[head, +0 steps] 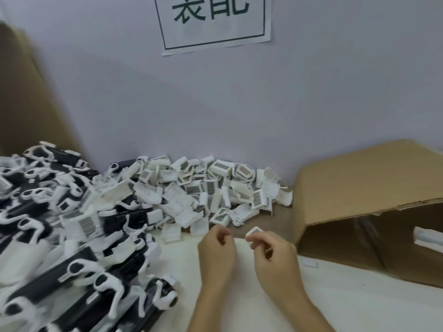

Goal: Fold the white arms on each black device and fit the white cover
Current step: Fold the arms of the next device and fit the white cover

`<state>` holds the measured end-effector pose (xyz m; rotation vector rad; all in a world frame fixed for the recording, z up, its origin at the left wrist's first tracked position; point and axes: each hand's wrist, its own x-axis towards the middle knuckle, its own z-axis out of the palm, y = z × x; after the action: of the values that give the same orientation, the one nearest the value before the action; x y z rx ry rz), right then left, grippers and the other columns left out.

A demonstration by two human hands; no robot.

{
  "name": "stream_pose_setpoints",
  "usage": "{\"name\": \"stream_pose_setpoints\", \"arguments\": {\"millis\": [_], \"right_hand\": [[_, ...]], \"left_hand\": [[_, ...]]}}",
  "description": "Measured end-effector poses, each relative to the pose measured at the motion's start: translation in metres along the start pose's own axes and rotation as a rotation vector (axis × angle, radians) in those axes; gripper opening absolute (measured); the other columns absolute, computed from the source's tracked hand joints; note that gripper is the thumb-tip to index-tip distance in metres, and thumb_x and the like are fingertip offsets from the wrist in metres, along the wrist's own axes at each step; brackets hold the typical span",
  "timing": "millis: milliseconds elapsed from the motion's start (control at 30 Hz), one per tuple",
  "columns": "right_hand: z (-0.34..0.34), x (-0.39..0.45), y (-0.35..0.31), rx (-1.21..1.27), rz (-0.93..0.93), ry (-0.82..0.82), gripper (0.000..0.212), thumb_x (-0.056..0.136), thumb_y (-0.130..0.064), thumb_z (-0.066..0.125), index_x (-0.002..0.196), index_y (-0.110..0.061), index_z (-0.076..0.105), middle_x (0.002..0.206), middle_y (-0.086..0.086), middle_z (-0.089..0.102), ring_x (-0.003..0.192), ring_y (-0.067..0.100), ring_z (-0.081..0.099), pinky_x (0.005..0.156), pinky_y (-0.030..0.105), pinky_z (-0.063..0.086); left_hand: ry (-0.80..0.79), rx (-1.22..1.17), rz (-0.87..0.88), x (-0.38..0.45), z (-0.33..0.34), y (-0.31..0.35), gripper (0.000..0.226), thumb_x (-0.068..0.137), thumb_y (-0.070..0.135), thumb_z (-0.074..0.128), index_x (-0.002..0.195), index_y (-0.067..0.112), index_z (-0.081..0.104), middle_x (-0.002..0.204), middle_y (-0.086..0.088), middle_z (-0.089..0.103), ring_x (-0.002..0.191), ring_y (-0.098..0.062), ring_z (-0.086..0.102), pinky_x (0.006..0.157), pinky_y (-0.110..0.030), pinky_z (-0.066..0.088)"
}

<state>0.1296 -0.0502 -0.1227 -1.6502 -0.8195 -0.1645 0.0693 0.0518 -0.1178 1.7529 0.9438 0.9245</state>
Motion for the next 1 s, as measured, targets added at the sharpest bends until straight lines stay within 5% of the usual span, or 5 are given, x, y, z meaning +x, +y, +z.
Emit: {"name": "stream_pose_setpoints", "arguments": {"millis": [333,600,733,800,1000], "right_hand": [[-0.002,0.001,0.0,0.07,0.13,-0.031,0.043,0.087,0.009,0.054,0.078,-0.029,0.071,0.072,-0.015,0.068,0.067,0.006,0.06,0.058,0.01,0.042],[-0.003,0.001,0.003,0.077,0.159,-0.053,0.036,0.09,0.01,0.051,0.086,-0.018,0.075,0.076,-0.007,0.068,0.055,0.003,0.054,0.046,0.009,0.036],[-0.004,0.0,0.002,0.099,0.187,-0.053,0.036,0.09,0.01,0.05,0.085,-0.016,0.075,0.075,-0.005,0.068,0.05,0.005,0.051,0.042,0.01,0.033],[-0.004,0.0,0.002,0.099,0.191,-0.055,0.037,0.091,0.009,0.05,0.084,-0.018,0.074,0.074,-0.006,0.068,0.048,0.005,0.051,0.04,0.009,0.032],[-0.002,0.001,0.002,0.088,0.205,-0.061,0.04,0.09,0.008,0.051,0.08,-0.025,0.073,0.073,-0.007,0.068,0.05,0.005,0.052,0.042,0.011,0.034]], "left_hand": [[-0.084,0.202,0.033,-0.014,-0.013,0.014,0.02,0.089,0.001,0.049,0.091,0.013,0.065,0.094,0.001,0.06,0.087,-0.014,0.056,0.066,-0.013,0.038],[-0.345,0.758,0.228,0.007,-0.077,0.106,0.015,0.093,0.019,0.054,0.104,0.016,0.063,0.11,-0.004,0.059,0.094,-0.027,0.061,0.079,-0.039,0.053],[-0.448,1.2,0.195,0.035,-0.117,0.136,0.015,0.09,0.002,0.049,0.077,0.009,0.045,0.086,-0.013,0.053,0.102,-0.032,0.063,0.088,-0.045,0.053],[-0.57,1.428,0.137,0.046,-0.128,0.13,0.008,0.09,0.005,0.055,0.098,0.003,0.054,0.082,-0.007,0.05,0.098,-0.029,0.063,0.088,-0.043,0.054],[-0.766,1.706,0.041,0.065,-0.141,0.083,0.071,0.084,0.048,0.075,0.136,0.011,0.046,0.138,-0.007,0.052,0.126,-0.03,0.051,0.101,-0.045,0.041]]}}
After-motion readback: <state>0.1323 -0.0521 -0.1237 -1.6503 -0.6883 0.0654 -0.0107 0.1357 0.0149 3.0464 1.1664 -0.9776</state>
